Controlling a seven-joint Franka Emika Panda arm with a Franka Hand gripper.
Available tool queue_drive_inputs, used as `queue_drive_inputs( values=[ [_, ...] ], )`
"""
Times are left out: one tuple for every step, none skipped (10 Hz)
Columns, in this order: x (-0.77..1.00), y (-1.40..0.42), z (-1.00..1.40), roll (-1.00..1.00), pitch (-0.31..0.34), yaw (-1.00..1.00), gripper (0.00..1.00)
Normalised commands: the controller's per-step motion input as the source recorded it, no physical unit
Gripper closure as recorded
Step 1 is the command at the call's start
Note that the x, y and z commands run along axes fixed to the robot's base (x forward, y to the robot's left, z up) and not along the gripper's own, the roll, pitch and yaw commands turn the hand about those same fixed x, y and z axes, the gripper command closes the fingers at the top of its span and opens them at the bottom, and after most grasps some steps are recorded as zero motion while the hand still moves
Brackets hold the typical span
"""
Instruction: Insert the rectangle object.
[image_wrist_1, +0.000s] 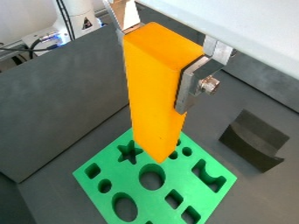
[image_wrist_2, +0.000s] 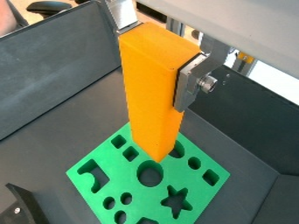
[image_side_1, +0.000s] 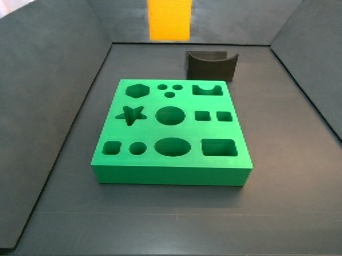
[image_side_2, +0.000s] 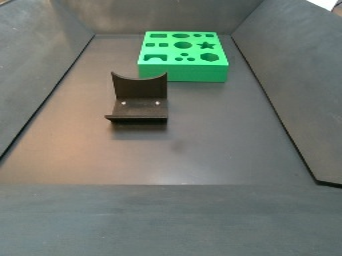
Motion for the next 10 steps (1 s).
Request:
queue_drive_inputs(
  values=[
    [0.45, -0.78, -0.95, 0.00, -0.133, 0.00, 1.00],
    [0.67, -0.77, -1.00, 0.00, -0.134, 0.00, 1.00],
    [0.70, -0.75, -1.00, 0.00, -0.147, 0.00, 1.00],
    [0.78, -0.66, -1.00, 0.00, -0.113, 0.00, 1.00],
    [0.97, -0.27, -0.55, 0.14, 0.000, 0.00, 1.00],
    [0.95, -0.31, -0.46, 0.37, 0.093, 0.00, 1.00],
    [0.86, -0.33, -0.39, 0.39, 0.156, 0.00, 1.00],
    [0.80, -0.34, -0.36, 0.38, 0.189, 0.00, 1.00],
    [0.79, -0.34, -0.51, 0.21, 0.103, -0.03, 1.00],
    [0.81, -0.25, -0.47, 0.09, 0.070, -0.10, 1.00]
  ],
)
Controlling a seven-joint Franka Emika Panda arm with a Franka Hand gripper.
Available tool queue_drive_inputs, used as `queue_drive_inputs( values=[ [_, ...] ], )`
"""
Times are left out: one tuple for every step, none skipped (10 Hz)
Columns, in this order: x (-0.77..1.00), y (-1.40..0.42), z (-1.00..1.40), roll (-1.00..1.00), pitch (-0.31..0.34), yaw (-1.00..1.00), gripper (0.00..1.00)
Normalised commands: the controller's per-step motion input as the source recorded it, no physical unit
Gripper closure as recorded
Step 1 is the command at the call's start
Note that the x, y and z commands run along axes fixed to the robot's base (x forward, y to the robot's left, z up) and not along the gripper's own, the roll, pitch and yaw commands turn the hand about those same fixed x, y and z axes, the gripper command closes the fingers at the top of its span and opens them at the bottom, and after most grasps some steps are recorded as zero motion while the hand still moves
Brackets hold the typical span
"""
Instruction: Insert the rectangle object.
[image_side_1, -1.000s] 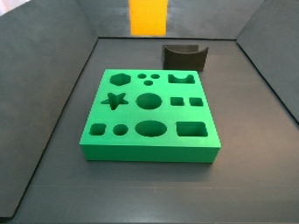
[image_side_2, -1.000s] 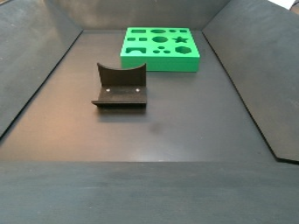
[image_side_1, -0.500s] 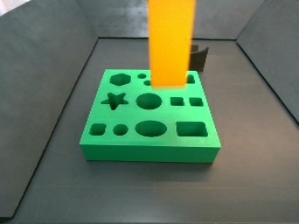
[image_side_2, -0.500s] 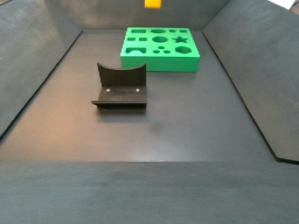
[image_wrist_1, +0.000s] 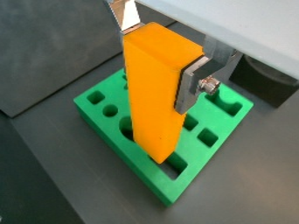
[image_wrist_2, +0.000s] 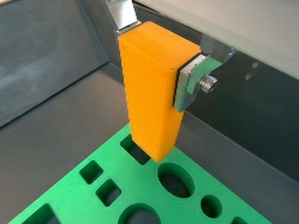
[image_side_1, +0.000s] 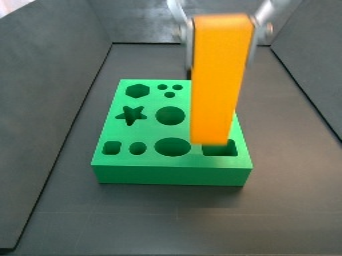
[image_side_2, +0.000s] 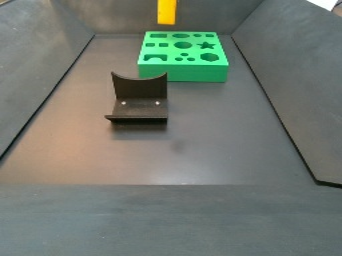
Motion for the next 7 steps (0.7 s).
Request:
queue_drive_inputs(
  values=[
    [0.79, -0.05, -0.45, 0.12, 0.161, -0.11, 1.00],
    [0.61, 0.00, -0.36, 0.16, 0.194, -0.06, 1.00],
    [0.39, 0.01, -0.22, 0.16, 0.196, 0.00, 1.00],
    [0.22, 0.01, -0.13, 0.11, 0.156, 0.00, 1.00],
    [0.21, 0.00, -0.11, 0.07, 0.130, 0.00, 1.00],
    [0.17, 0.00, -0.11, 0.07, 0.126, 0.00, 1.00],
    [0.06, 0.01, -0.13, 0.08, 0.106, 0.03, 1.00]
  ],
)
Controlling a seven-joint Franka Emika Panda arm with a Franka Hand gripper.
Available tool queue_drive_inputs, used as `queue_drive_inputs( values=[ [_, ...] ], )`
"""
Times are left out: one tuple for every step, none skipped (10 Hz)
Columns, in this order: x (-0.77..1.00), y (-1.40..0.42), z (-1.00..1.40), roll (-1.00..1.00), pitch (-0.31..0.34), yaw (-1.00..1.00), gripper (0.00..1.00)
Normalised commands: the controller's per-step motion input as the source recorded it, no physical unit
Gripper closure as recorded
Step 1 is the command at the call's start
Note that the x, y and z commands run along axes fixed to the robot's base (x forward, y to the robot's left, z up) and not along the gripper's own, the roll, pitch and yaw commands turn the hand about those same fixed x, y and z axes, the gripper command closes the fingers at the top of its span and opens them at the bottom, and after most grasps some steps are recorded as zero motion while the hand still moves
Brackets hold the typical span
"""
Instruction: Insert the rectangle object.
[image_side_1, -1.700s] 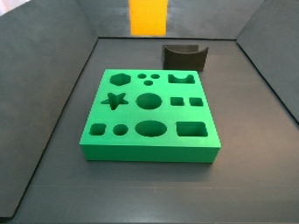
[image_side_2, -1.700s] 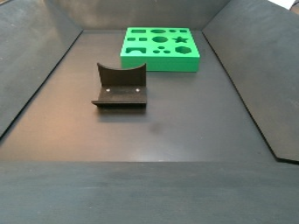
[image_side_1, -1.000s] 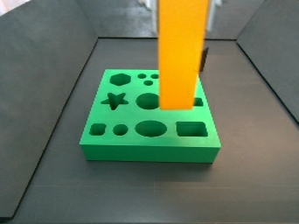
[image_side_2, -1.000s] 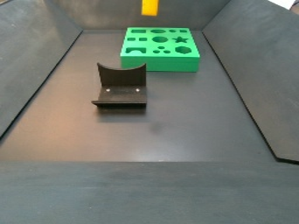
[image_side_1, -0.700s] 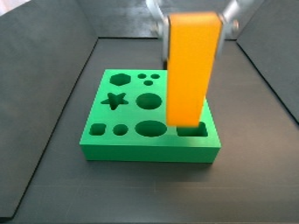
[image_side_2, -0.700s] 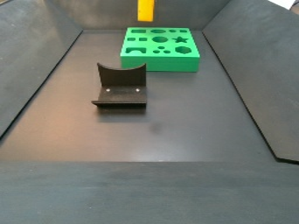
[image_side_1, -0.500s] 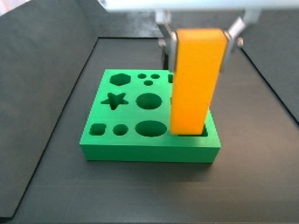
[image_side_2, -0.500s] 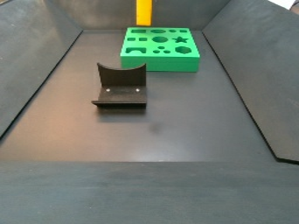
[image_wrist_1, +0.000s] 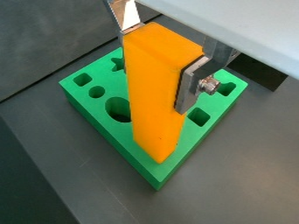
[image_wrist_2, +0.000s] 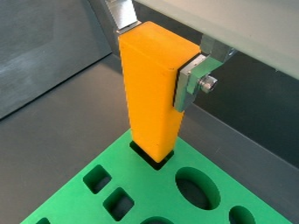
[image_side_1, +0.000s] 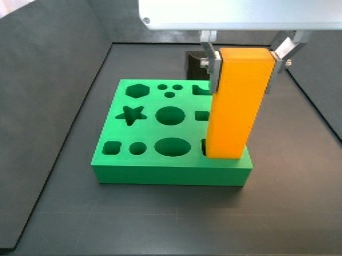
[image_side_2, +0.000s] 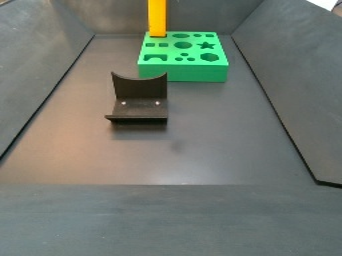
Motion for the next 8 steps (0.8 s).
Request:
queue_drive_inputs(
  values=[
    [0.00, 0.02, -0.12, 0.10, 0.056, 0.09, 1.00],
    [-0.12, 0.06, -0.11, 0.13, 0.000, 0.12, 1.00],
    [-0.18, 0.07, -0.10, 0.18, 0.001, 0.08, 1.00],
    [0.00, 0.03, -0.08, 0.22, 0.107, 0.00, 1.00],
    [0.00, 0.00, -0.11, 0.19, 0.107, 0.00, 1.00],
    [0.22, 0.00, -0.26, 0.09, 0.149, 0.00, 1.00],
    [0.45, 0.00, -0.34, 0.08, 0.190, -0.10, 1.00],
    [0.45, 0.00, -0.34, 0.09, 0.206, -0.10, 1.00]
  ],
)
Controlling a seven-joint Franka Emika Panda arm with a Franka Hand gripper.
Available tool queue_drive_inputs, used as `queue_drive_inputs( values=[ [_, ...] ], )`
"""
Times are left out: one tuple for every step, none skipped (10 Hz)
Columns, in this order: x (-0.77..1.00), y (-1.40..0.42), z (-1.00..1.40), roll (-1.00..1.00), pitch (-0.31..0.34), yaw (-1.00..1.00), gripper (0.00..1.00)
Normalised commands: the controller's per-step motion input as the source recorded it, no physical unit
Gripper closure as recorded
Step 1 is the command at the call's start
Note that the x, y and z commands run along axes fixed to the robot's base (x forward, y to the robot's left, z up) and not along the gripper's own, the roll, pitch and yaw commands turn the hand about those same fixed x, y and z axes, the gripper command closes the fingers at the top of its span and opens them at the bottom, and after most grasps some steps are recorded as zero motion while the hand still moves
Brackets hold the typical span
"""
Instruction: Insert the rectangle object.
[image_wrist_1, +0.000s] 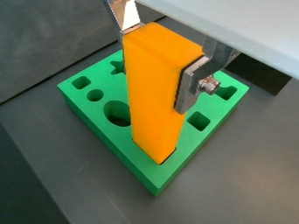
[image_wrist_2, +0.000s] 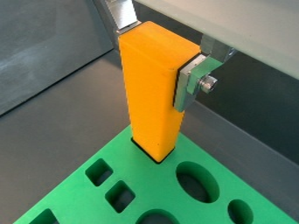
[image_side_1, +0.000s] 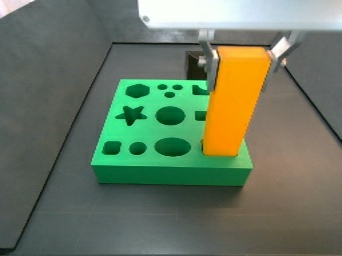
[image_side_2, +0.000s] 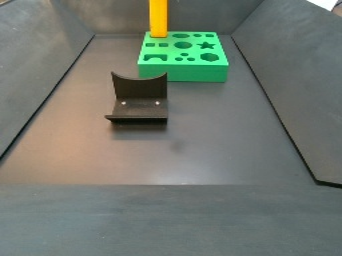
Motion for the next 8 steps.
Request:
queue_drive_inputs(
  values=[
    [0.36, 0.00, -0.31, 0.10, 0.199, -0.07, 1.00],
    [0.25, 0.00, -0.33, 0.12, 0.179, -0.01, 1.00],
    [0.25, 0.00, -0.42, 0.11, 0.157, 0.00, 1.00],
    [0.27, -0.02, -0.49, 0.06, 0.140, 0.00, 1.00],
    [0.14, -0.01, -0.41, 0.00, 0.039, -0.03, 1.00],
    [0.04, 0.00, -0.31, -0.13, -0.021, 0.00, 1.00],
    [0.00, 0.00, -0.22, -0.11, -0.097, 0.00, 1.00],
    [0.00, 0.00, -0.42, -0.08, -0.194, 0.00, 1.00]
  ],
)
